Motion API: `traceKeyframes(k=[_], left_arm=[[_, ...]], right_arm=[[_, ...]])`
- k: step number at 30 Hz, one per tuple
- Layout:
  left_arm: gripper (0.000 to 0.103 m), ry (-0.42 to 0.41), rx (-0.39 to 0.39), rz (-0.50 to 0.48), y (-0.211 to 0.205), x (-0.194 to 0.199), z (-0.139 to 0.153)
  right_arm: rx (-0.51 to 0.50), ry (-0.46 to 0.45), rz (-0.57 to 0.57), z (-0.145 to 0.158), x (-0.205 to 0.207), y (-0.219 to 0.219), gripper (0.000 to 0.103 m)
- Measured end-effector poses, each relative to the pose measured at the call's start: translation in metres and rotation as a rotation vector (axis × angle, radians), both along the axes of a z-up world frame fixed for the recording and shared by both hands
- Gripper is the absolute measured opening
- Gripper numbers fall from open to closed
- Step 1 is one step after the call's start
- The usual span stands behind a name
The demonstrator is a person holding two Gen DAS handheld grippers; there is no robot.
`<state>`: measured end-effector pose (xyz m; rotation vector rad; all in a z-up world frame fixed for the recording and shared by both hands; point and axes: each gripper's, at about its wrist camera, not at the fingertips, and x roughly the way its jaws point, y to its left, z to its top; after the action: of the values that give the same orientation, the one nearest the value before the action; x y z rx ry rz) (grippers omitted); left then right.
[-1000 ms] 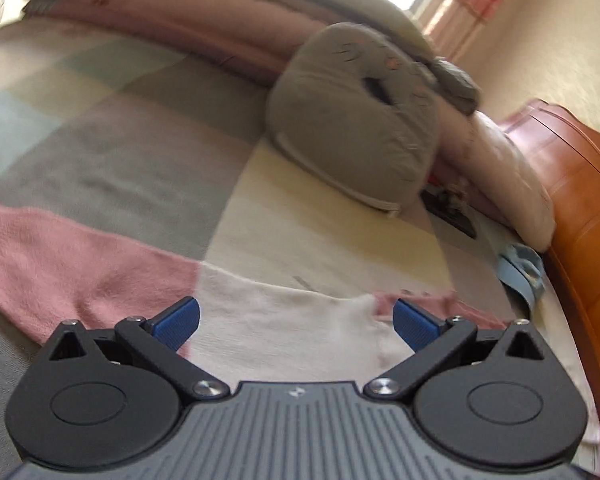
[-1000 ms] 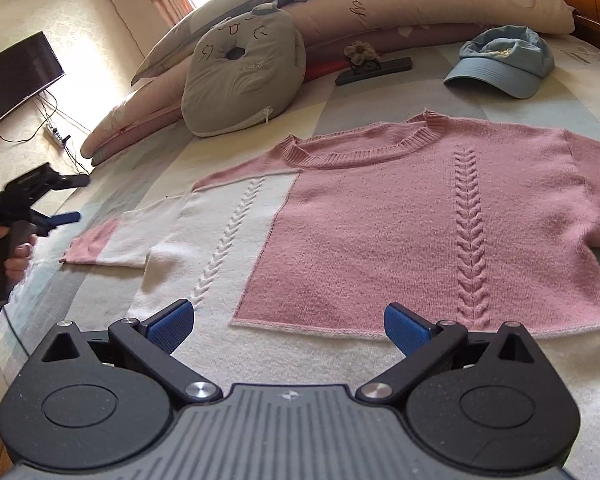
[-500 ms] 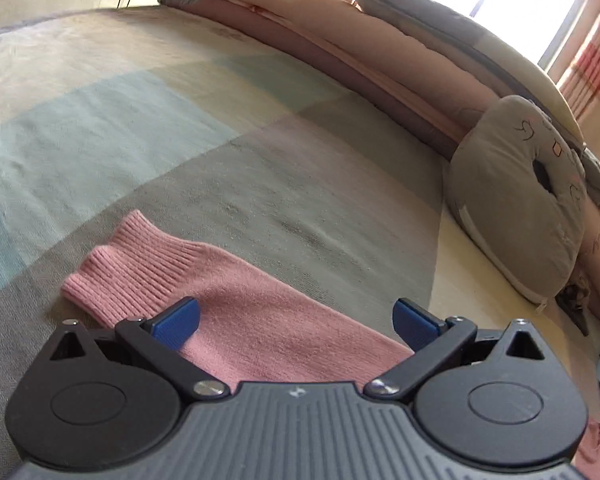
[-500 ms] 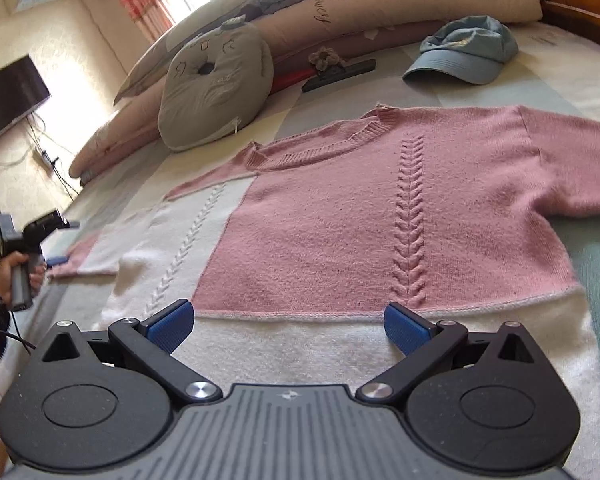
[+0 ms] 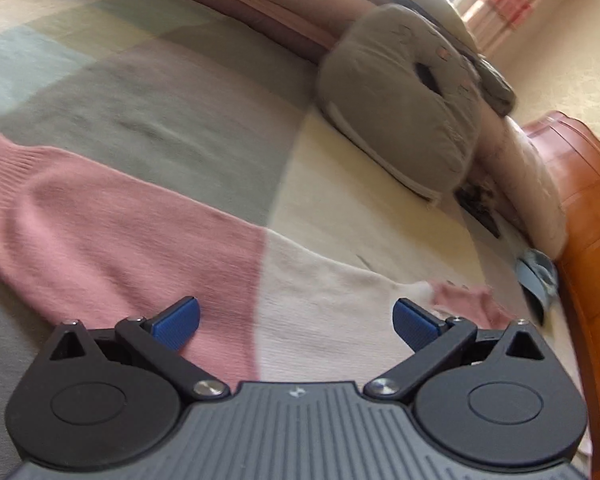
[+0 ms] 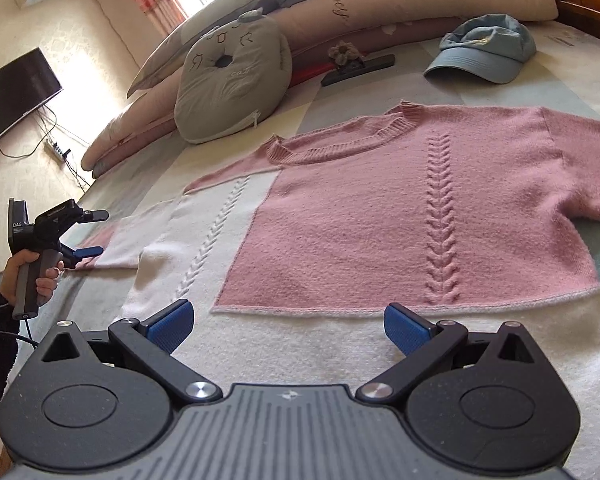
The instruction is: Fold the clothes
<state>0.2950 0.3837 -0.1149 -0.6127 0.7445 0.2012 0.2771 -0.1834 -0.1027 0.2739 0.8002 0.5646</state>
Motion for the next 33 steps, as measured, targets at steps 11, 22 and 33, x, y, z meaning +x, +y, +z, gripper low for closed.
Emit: traceKeyframes(k=[11, 22, 33], left_arm=[[0.102, 0.072, 0.202, 0.020, -0.023, -0.034, 0.032], [0.102, -0.036, 0.232, -0.287, -0.176, -0.074, 0.070], [0.102, -0.079, 0.455, -0.564, -0.338, -0.126, 0.024]], right_arm=[[-0.097, -0.053, 0.048, 0.012, -0.007, 0.038, 0.103], [-0.167, -0.043, 0.036, 0.010, -0.006, 0.049, 0.103], [-0.120, -0.003, -0.057, 0.012, -0.002, 0.003, 0.103]])
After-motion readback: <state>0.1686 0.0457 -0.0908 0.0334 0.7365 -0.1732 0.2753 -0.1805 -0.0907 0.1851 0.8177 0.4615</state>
